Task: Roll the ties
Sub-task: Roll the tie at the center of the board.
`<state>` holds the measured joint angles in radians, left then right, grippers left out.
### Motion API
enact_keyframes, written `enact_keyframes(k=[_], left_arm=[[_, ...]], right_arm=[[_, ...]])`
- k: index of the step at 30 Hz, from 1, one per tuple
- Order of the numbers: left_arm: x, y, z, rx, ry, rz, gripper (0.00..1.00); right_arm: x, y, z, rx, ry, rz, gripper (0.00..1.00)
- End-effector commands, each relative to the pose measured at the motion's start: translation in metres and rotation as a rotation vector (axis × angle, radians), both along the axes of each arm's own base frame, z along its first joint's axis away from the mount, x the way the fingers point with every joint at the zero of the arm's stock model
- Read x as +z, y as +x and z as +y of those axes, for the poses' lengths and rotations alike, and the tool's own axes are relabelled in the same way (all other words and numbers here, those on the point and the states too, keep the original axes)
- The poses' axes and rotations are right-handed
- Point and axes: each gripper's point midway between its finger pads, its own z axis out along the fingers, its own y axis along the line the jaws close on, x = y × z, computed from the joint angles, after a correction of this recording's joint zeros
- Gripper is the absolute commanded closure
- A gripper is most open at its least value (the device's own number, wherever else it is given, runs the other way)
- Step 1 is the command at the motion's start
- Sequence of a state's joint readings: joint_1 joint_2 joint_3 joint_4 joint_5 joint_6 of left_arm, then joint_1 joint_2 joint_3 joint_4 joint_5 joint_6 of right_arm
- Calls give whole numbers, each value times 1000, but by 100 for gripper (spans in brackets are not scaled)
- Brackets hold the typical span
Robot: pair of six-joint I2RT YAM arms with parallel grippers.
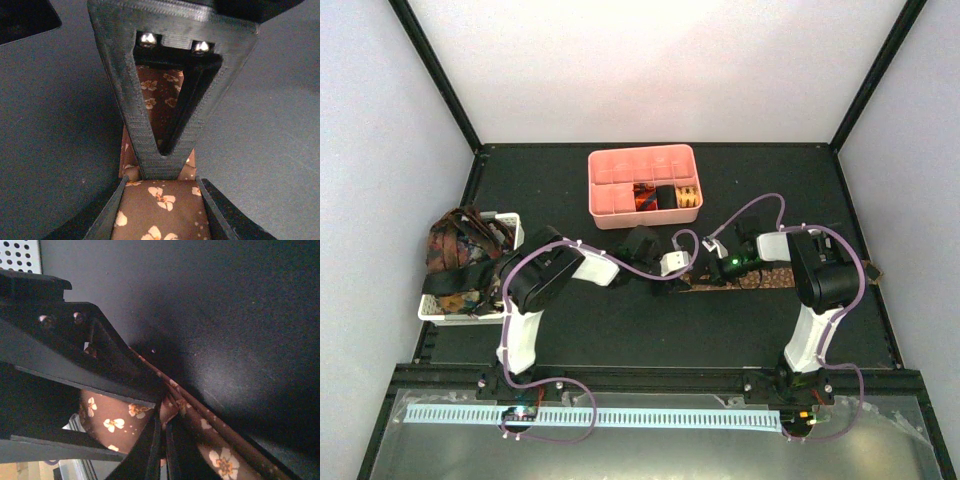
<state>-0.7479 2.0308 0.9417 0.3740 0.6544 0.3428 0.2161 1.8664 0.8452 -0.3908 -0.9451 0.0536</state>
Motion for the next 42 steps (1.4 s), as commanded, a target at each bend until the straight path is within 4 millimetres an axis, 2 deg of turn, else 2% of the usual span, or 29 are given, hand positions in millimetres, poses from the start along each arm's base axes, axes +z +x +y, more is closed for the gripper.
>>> enact_keyframes(k=[1, 6, 10, 19, 27, 32, 36, 42], left_arm=[[-20, -5, 13, 4, 102, -1, 64], [-27, -8, 18, 6, 128, 7, 64], [-29, -7, 17, 10, 133, 16, 63], [-31, -6, 17, 13, 148, 22, 63], [-31, -4, 16, 14, 149, 22, 63], [-31, -5, 17, 16, 149, 21, 63], [-32, -5, 18, 19, 152, 25, 63], [-32, -5, 17, 19, 153, 24, 63]], right_arm=[[19, 8, -5, -6, 34, -40, 91], [41, 7, -1, -2, 104, -60, 74], [46, 8, 5, 2, 122, -61, 64], [24, 1, 19, 65, 20, -47, 63], [-1, -1, 11, 60, -96, -27, 60], [-2, -2, 4, 63, -146, -50, 56], [8, -1, 2, 65, -160, -75, 48], [15, -2, 1, 62, -156, -96, 56]])
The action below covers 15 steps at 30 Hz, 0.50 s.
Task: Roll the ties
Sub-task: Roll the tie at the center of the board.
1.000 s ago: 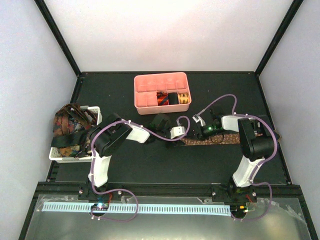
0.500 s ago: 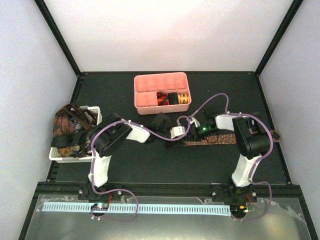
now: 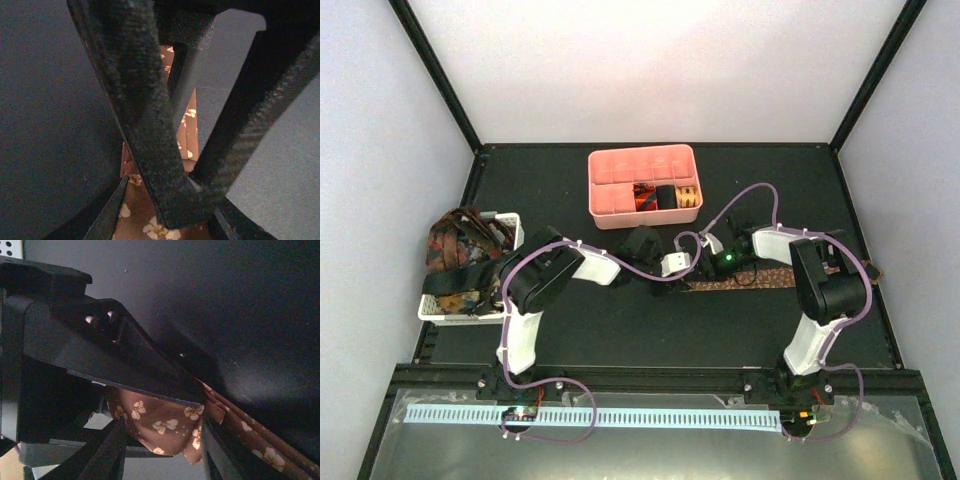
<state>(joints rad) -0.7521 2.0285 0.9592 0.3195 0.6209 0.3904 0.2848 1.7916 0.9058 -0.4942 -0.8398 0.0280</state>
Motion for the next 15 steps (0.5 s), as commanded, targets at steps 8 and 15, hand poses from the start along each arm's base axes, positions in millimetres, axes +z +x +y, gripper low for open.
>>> enact_keyframes(k=[8, 15], left_arm=[[-29, -6, 15, 25, 112, 51, 63], [-30, -6, 15, 23, 119, 53, 63]], right_arm=[[-4, -4, 1, 6, -35, -6, 57], [3, -4, 18, 38, 20, 4, 69]])
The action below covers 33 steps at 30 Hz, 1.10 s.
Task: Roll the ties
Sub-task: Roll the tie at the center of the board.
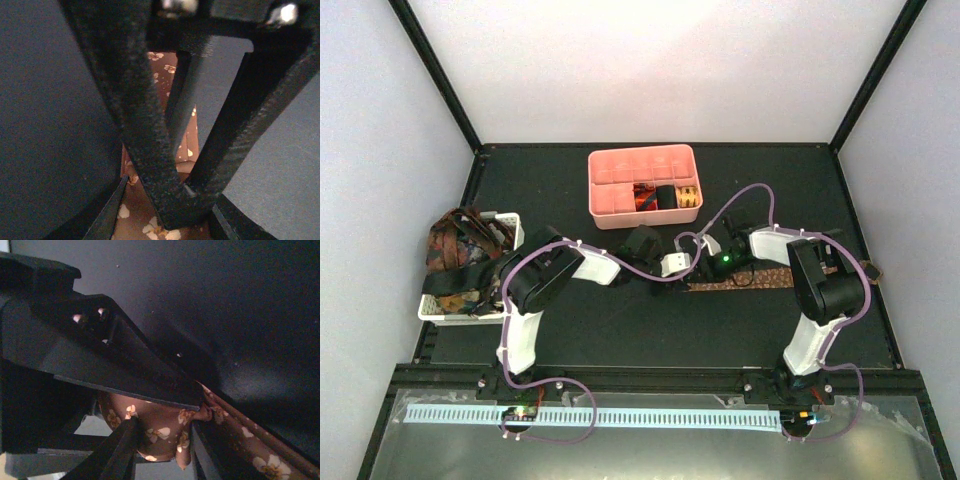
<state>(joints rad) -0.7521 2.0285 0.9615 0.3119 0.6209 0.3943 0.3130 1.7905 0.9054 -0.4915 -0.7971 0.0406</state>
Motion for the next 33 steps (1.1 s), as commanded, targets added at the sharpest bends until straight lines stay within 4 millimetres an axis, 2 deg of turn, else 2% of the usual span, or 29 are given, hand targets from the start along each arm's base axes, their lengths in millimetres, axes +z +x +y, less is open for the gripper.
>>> enact_keyframes(k=[1, 6, 7, 9, 12, 15, 18, 20, 23, 26, 33], left_arm=[[-29, -6, 15, 25, 115, 52, 63], [-30, -6, 15, 29, 115, 56, 62], [-29, -6, 15, 30, 114, 56, 62], [-26, -4, 16, 41, 106, 50, 59], [-9, -4, 18, 39, 34, 42, 43], [11, -5, 21, 43, -47, -2, 31], [29, -2, 24, 67, -130, -59, 26], [33, -2, 29, 85, -168, -72, 23], [25, -7, 30, 63, -171, -49, 23], [17, -10, 26, 33, -160, -51, 16], [-7, -3, 14, 28, -49, -59, 9]], right_arm=[[8, -1, 15, 26, 59, 10, 73], [5, -3, 12, 32, 41, 8, 97], [5, -3, 11, 35, 37, 8, 98], [2, -4, 7, 36, 20, 7, 98], [-9, -3, -2, 24, 5, 20, 98], [-20, -5, -8, 14, -1, 54, 98], [-30, -8, -13, 4, -3, 87, 98], [-33, -8, -16, -5, -3, 96, 99], [-33, -7, -18, -14, 1, 97, 98], [-28, -6, -16, -9, 22, 86, 98], [-16, -4, -11, -4, 67, 70, 98]])
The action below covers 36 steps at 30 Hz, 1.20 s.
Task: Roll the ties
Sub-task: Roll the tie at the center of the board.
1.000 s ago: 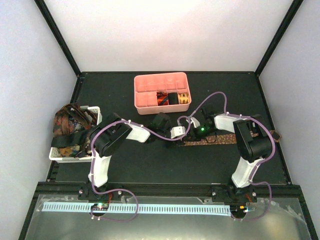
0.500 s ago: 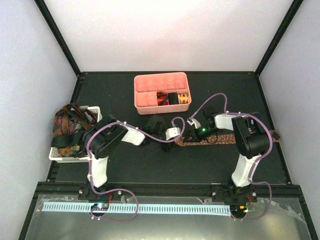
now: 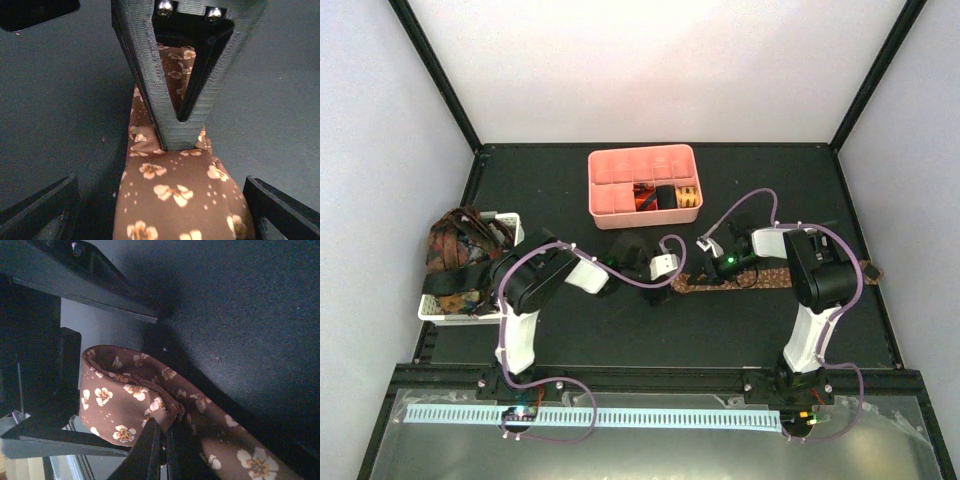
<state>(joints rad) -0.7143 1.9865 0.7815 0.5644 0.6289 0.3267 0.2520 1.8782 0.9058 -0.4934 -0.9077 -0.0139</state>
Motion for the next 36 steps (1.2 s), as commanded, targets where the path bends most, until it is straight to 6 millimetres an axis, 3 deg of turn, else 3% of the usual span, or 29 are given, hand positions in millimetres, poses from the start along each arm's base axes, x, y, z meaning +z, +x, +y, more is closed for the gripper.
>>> enact_keyframes(k=[1, 4, 6, 15, 20, 24, 26, 31, 36], left_arm=[[-14, -2, -11, -41, 60, -45, 8], [-27, -5, -14, -48, 107, -60, 9], [-33, -6, -14, -54, 128, -49, 15], [-42, -10, -4, -72, 219, -40, 57], [-40, -16, 1, -84, 226, -40, 66], [-38, -17, 1, -87, 220, -37, 74], [-34, -15, 0, -79, 211, -40, 70], [-15, -14, 2, -47, 123, -55, 45], [-7, -19, 6, -19, 65, -27, 41]], right_arm=[[-3, -3, -3, 6, -14, -9, 98], [3, -4, -1, 8, 8, -15, 98], [8, -5, 0, 10, 25, -22, 98], [35, -5, 7, 14, 95, -45, 98], [25, -7, 2, 17, 53, -37, 98], [5, -7, -6, 17, -22, -23, 98], [-5, -8, -10, 16, -57, -16, 98], [-21, -11, -16, 16, -113, -1, 98], [-27, -10, -19, 7, -133, 10, 98]])
